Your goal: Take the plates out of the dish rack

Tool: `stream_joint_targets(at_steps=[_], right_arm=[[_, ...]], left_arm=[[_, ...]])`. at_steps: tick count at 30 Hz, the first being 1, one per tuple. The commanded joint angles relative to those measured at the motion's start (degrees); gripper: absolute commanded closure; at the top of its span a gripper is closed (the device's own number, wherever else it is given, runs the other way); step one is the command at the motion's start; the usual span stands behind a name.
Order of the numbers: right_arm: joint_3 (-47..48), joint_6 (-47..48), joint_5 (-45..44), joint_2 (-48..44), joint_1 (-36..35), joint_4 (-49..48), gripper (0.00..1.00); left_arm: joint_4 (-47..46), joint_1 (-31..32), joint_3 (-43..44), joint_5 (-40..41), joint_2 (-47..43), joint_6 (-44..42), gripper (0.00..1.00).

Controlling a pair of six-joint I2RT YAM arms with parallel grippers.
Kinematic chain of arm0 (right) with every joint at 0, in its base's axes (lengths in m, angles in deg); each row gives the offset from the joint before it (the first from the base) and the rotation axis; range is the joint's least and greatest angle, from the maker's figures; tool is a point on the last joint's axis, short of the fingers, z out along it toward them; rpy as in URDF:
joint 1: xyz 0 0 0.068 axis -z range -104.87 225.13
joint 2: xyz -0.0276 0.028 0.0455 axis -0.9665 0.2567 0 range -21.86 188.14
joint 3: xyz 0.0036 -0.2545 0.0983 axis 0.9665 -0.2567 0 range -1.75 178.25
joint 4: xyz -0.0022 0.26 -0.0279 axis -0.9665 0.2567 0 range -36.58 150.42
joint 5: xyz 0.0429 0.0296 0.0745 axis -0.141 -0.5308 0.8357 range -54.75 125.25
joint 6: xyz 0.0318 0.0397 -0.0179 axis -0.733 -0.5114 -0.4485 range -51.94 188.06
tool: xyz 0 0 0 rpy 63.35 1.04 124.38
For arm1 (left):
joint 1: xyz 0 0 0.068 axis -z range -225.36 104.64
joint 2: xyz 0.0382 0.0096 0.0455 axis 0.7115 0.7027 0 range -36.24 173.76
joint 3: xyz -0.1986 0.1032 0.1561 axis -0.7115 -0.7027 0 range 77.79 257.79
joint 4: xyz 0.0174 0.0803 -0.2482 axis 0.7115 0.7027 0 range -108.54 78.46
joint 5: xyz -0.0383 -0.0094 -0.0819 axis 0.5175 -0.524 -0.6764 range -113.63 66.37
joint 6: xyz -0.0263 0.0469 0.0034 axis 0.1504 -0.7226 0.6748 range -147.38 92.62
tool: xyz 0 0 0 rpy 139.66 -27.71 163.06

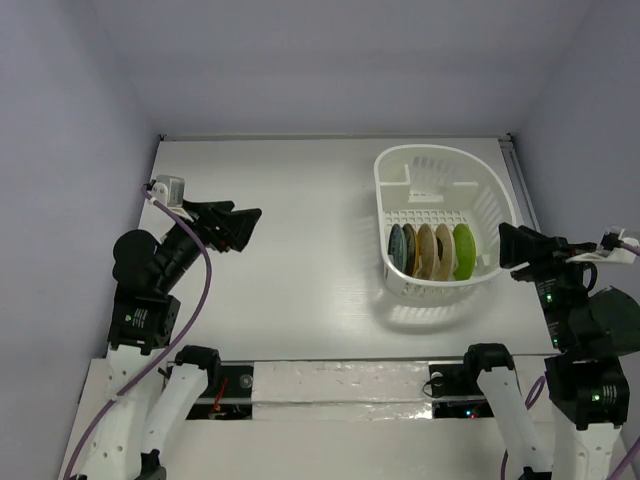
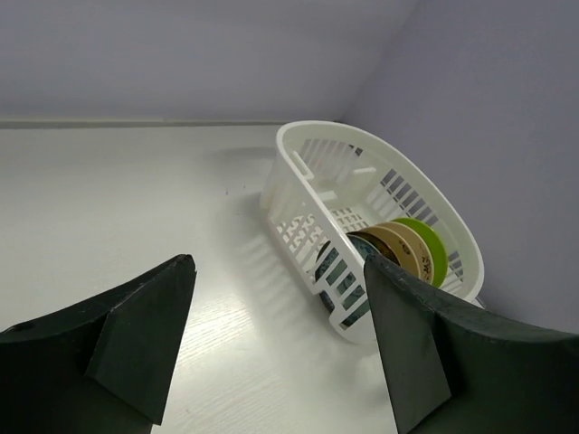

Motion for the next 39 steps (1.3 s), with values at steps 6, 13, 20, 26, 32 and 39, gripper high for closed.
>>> stream_joint_targets(at_steps=[6,13,20,26,32,39], right_arm=[[1.37,1.87,6.96,3.37,0.22,-0.09,1.0],[-0.38,1.08,14.78,12.32,0.22,-2.46,1.0],[1.72,0.11,-7.25,25.06,-21.02,-1.07,1.0],[4.62,-0.07,-21.32,35.97,-29.74,3.07,0.86],[9.19,-0.68,-31.17,45.97,-37.82,9.39,0.57],[11.83,-2.61,-36.01,52.67,-40.91,12.65,0.58]], left_arm=[[4.51,0.19,1.93,1.17,-0.15,-4.38,0.46],[9.09,0.19,-0.88,6.52,-1.83,-5.62,1.0],[7.69,0.72,-5.44,7.24,-2.09,-3.52,1.0],[2.86,1.77,-11.25,4.77,-2.0,-1.32,0.8],[1.97,1.78,-12.57,6.09,-1.47,-1.67,0.7],[2.32,2.3,-13.1,6.35,-2.62,-1.58,0.66]])
